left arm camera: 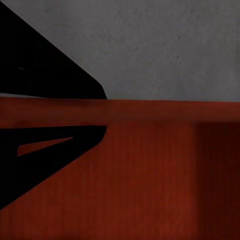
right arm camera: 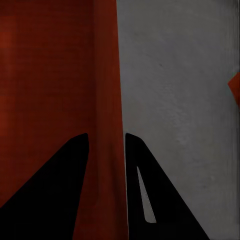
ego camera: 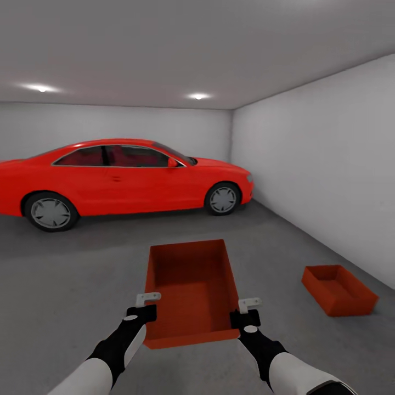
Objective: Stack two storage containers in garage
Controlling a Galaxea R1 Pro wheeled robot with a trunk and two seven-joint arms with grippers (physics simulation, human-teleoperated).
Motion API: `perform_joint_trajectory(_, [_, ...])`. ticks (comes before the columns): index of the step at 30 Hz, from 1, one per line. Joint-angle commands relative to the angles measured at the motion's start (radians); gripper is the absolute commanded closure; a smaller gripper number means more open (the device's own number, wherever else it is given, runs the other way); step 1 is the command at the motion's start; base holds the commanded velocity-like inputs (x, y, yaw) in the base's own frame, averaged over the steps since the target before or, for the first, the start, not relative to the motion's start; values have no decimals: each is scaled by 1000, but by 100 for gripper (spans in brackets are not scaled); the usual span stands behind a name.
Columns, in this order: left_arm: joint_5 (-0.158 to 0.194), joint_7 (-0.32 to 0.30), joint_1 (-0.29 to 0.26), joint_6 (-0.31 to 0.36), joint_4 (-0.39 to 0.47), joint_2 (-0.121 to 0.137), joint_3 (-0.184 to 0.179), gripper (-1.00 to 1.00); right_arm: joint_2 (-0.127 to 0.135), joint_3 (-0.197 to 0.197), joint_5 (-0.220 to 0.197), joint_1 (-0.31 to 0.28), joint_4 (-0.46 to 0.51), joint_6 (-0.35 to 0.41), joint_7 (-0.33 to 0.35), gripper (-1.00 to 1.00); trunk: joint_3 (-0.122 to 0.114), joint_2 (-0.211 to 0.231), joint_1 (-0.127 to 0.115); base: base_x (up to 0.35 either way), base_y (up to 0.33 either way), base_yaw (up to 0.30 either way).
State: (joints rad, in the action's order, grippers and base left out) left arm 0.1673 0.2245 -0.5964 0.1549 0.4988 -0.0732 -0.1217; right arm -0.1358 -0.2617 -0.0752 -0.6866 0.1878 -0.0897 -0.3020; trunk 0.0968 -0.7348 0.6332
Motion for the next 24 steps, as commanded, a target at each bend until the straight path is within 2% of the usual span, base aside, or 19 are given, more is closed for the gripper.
perform_joint_trajectory(1, [47, 56, -1, 8, 16, -17, 11, 100, -39, 24, -14, -1, -4, -8, 1, 100, 2, -1, 1, 322, 84, -269])
perform_joint_trajectory(6, [47, 56, -1, 8, 17, -17, 11, 100, -39, 25, -14, -1, -3, -8, 2, 100, 2, -1, 1, 322, 84, -112])
perform_joint_trajectory(19, [47, 56, -1, 8, 17, -17, 11, 100, -39, 28, -14, -1, -3, -10, 1, 100, 2, -1, 1, 322, 84, -8])
perform_joint_trajectory(24, [47, 56, -1, 8, 17, -17, 11, 100, -39, 27, -15, -1, -3, -9, 1, 100, 2, -1, 1, 322, 84, -195])
